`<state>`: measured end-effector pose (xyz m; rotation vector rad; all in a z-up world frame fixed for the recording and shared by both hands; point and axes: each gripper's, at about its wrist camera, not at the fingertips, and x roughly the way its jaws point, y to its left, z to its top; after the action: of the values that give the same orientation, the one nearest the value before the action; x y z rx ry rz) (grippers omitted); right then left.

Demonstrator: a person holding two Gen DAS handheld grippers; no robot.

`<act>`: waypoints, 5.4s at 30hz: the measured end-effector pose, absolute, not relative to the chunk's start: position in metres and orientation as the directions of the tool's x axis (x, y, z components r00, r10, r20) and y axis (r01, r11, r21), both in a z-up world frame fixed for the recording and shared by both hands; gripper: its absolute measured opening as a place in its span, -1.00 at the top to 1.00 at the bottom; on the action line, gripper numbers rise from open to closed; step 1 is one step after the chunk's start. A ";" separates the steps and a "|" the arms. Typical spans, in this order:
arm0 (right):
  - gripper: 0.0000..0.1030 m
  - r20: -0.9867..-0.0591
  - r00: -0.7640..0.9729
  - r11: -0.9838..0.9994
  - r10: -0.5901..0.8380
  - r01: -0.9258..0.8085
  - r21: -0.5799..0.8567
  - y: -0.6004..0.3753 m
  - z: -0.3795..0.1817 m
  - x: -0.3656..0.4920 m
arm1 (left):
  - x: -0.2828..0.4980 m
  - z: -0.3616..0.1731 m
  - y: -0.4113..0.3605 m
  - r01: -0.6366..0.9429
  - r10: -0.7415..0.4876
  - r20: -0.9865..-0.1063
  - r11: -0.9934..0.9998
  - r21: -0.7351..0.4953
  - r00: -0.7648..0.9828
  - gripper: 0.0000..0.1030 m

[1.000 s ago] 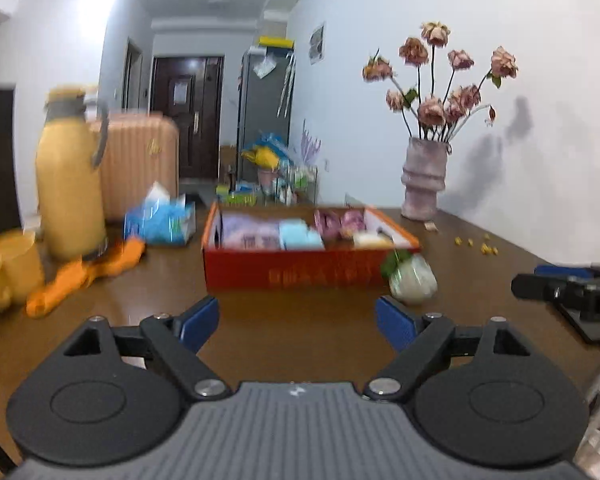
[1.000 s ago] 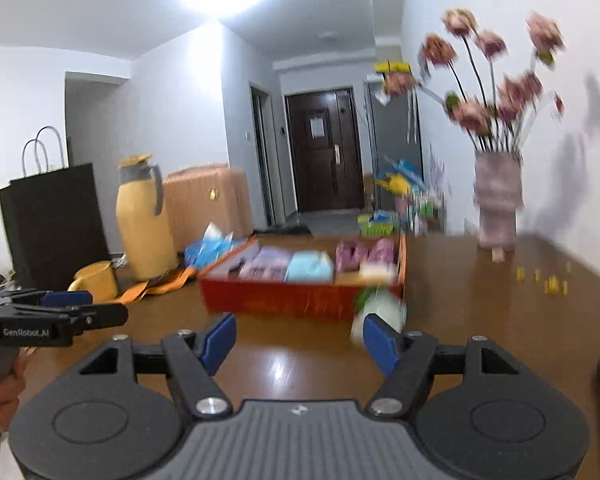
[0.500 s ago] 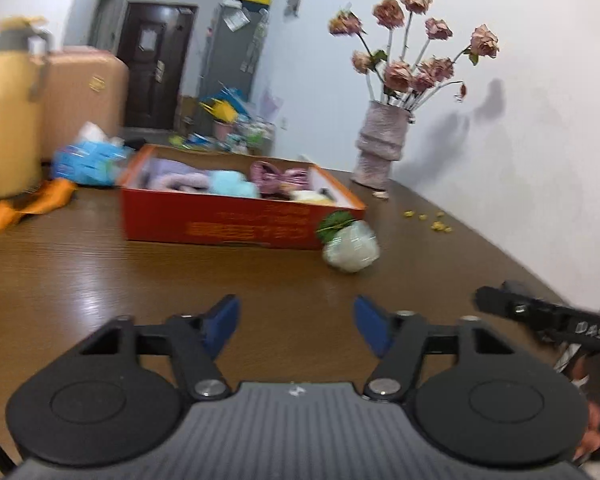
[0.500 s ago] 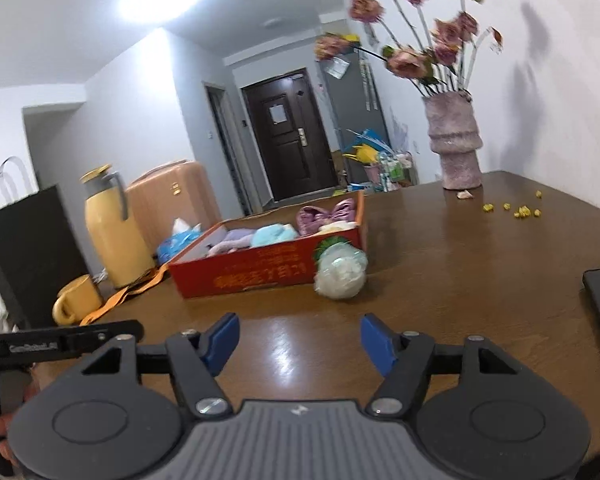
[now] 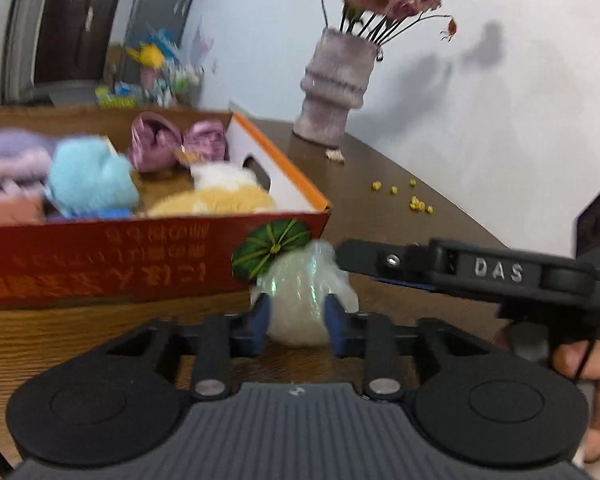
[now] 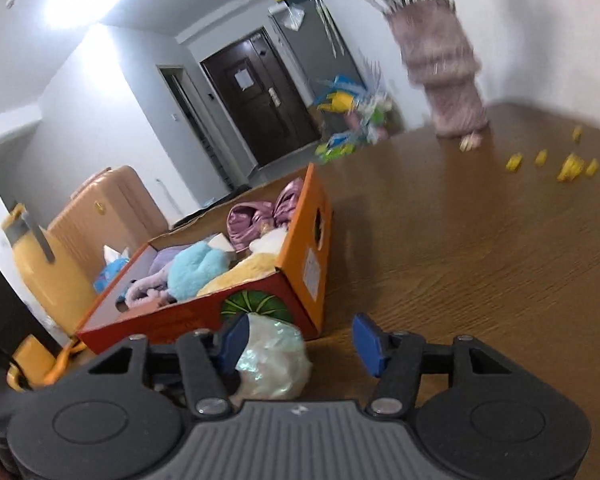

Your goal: Organize soft objects

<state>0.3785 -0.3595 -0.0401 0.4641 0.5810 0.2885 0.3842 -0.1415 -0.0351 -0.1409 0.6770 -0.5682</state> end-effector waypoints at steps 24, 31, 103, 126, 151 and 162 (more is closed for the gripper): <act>0.76 -0.395 0.704 0.702 0.590 -0.205 0.682 -0.271 -0.043 0.197 | 0.180 -0.019 -0.022 0.428 -0.585 -0.513 0.810 -0.401 0.628 0.79; 0.75 -0.444 0.705 0.754 0.553 -0.196 0.626 -0.249 -0.052 0.189 | 0.176 -0.035 -0.012 0.376 -0.507 -0.552 0.862 -0.340 0.662 0.37; -0.92 -0.130 0.989 0.996 0.075 -0.081 -0.039 -0.260 0.071 0.280 | 0.288 0.077 0.035 0.104 -0.090 -0.152 0.991 0.087 0.984 -1.00; -0.92 -0.242 0.956 0.986 0.163 -0.149 0.076 -0.244 0.043 0.098 | 0.083 0.050 0.054 0.030 -0.023 -0.205 0.999 0.028 0.979 -1.00; -1.00 -0.269 0.946 0.979 0.183 -0.149 0.140 -0.238 0.024 0.017 | 0.012 0.046 0.039 0.039 -0.026 -0.186 0.997 0.066 0.982 -1.00; -1.00 -0.281 0.941 0.978 0.190 -0.155 0.141 -0.235 0.019 0.019 | 0.016 0.045 0.046 0.012 -0.001 -0.202 0.998 0.055 0.979 -1.00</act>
<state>0.0192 -0.2353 0.0187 0.1180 0.2977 0.1761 0.0156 0.0457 0.0450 0.0562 0.2031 -0.0063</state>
